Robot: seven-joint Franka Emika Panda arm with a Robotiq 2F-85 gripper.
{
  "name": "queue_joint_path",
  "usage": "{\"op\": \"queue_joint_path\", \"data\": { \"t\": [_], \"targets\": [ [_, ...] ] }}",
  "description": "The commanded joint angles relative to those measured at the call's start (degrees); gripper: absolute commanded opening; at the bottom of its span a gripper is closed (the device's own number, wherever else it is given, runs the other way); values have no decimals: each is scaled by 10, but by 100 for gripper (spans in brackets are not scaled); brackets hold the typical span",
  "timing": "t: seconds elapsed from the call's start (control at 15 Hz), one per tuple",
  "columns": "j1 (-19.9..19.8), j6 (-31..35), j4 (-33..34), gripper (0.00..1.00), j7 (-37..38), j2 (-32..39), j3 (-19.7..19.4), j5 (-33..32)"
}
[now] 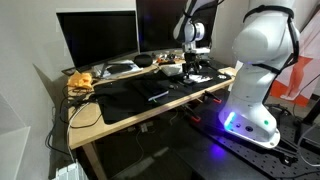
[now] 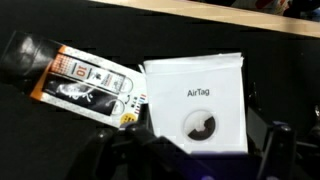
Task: Move the white box to the left.
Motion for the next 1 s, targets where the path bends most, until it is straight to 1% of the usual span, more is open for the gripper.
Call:
{"op": "queue_joint_path", "data": {
  "t": [0.0,0.07,0.13,0.2,0.67,0.93],
  "targets": [
    [-11,-1,5,87,16,0,10,2],
    [-13,-1,5,91,14,0,9,3],
    [-14,-2,6,97,13,-2,9,4],
    [-15,-3,7,99,13,-2,8,4],
    [-27,-2,-3,100,5,-21,4,-2],
    [-38,-5,-20,100,-11,-51,-3,-8]
  ]
}}
